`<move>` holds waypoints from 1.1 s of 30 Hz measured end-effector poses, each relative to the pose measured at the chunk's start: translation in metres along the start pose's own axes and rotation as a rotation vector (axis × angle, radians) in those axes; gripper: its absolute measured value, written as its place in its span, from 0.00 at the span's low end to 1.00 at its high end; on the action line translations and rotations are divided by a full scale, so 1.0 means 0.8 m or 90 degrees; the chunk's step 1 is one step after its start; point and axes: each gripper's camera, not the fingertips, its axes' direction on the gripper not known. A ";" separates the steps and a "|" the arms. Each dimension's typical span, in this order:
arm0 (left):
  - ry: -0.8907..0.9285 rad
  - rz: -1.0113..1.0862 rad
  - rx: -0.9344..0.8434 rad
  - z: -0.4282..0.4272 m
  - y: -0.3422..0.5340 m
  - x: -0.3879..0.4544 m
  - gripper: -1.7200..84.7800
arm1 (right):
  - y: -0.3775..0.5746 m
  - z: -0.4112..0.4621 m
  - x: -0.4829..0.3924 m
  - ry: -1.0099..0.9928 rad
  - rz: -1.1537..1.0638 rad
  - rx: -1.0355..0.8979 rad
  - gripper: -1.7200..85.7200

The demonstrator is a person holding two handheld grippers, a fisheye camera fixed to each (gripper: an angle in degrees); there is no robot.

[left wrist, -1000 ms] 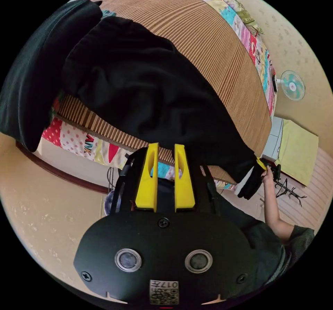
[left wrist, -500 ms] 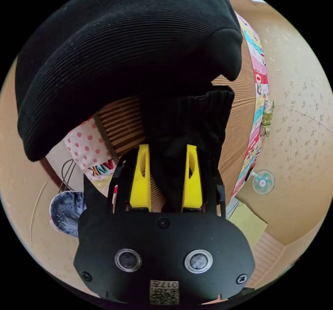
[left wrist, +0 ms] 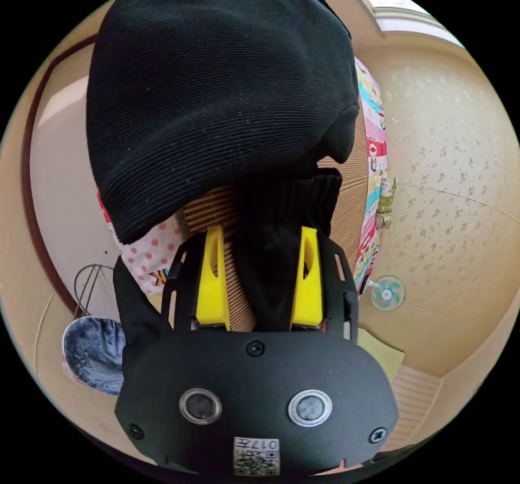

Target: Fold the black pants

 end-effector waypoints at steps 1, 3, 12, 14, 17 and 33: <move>0.001 -0.007 -0.008 0.012 -0.004 -0.014 0.23 | 0.001 -0.002 0.003 -0.004 0.004 0.003 0.05; 0.008 -0.028 0.004 0.027 -0.010 -0.035 0.22 | 0.004 -0.011 0.011 -0.019 0.012 0.005 0.05; 0.321 -0.014 -0.025 0.059 -0.021 -0.086 0.12 | -0.011 -0.024 0.007 0.019 -0.063 -0.047 0.05; 0.280 0.198 -0.075 0.036 -0.006 -0.013 0.11 | -0.012 -0.024 0.004 0.023 -0.082 -0.057 0.05; 0.191 0.464 -0.153 0.034 0.070 0.097 0.11 | -0.013 -0.026 0.005 0.024 -0.106 -0.075 0.05; -0.043 0.628 -0.318 0.266 0.242 0.020 0.17 | -0.059 -0.051 0.025 0.031 -0.188 -0.160 0.06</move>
